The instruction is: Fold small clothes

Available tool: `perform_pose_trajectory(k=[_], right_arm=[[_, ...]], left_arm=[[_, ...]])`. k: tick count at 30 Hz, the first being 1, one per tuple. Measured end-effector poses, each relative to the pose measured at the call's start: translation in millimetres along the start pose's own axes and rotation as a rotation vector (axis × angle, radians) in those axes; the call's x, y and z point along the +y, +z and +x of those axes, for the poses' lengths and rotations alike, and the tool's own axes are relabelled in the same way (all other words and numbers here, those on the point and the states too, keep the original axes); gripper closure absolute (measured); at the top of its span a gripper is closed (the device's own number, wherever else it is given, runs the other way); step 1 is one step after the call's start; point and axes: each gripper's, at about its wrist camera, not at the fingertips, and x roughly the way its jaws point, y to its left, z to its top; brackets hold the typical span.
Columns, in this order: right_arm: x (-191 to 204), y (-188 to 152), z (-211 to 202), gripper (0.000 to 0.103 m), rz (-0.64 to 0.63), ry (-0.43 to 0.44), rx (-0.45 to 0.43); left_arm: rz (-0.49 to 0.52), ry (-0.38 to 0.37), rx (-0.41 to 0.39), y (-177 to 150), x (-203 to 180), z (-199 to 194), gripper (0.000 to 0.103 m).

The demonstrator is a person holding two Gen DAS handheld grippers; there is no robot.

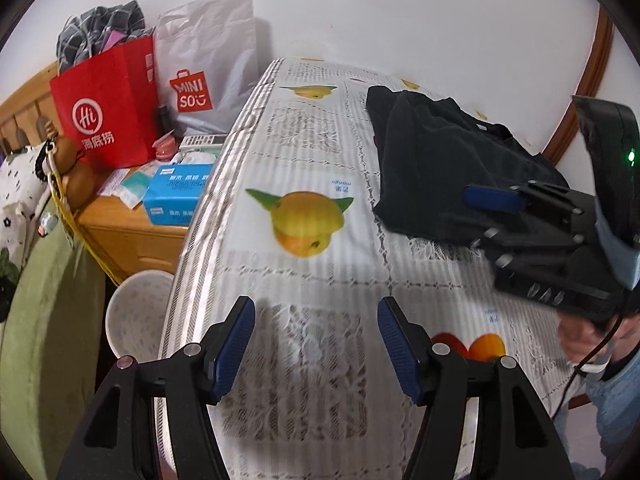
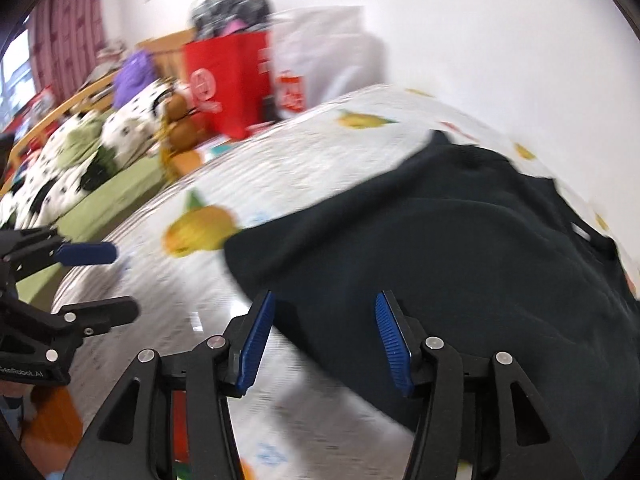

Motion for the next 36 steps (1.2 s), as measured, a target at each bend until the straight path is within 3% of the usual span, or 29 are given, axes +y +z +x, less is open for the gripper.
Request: perform_pose_trajectory(k=[4, 10, 13, 16, 18, 23, 28, 33, 36], right_arm=[[22.5, 2.2, 14.6, 0.050, -0.074, -0.047, 0.012], [23.8, 10.1, 30.8, 0.052, -0.074, -0.081, -0.017], [22.7, 15.5, 37.0, 0.079, -0.092, -0.155, -0.031], [12.5, 20.2, 31.3, 0.087, -0.042, -0.122, -0.047], [-4.9, 25.9, 13.0, 0.088, 0.033, -0.090, -0.101], [-58.3, 32.2, -52.8, 0.089, 0.203, -0.123, -0.267], [-132.5, 7.3, -112.7, 0.089, 0.419, -0.179, -0.430], [-196.1, -43.3, -135.3, 0.089, 0.623, -0.209, -0.474], [-214.1, -69.5, -136.4, 0.089, 0.669, -0.225, -0.467]], left_arm=[[-0.012, 0.002, -0.009, -4.1, 6.5, -3.9, 0.041], [-0.027, -0.012, -0.006, -3.1, 7.5, -4.8, 0.041], [-0.014, -0.010, -0.005, -0.6, 2.7, -4.1, 0.041], [-0.004, -0.009, -0.004, 2.7, -2.8, -3.4, 0.041], [-0.001, -0.010, -0.001, 4.7, -6.9, -2.4, 0.041], [0.036, -0.037, 0.000, 11.1, -32.0, 2.3, 0.041], [0.106, -0.145, -0.016, 22.8, -78.7, 12.6, 0.041], [0.183, -0.266, -0.009, 30.8, -137.8, 28.4, 0.039], [0.252, -0.293, -0.009, 32.8, -178.3, 39.4, 0.036]])
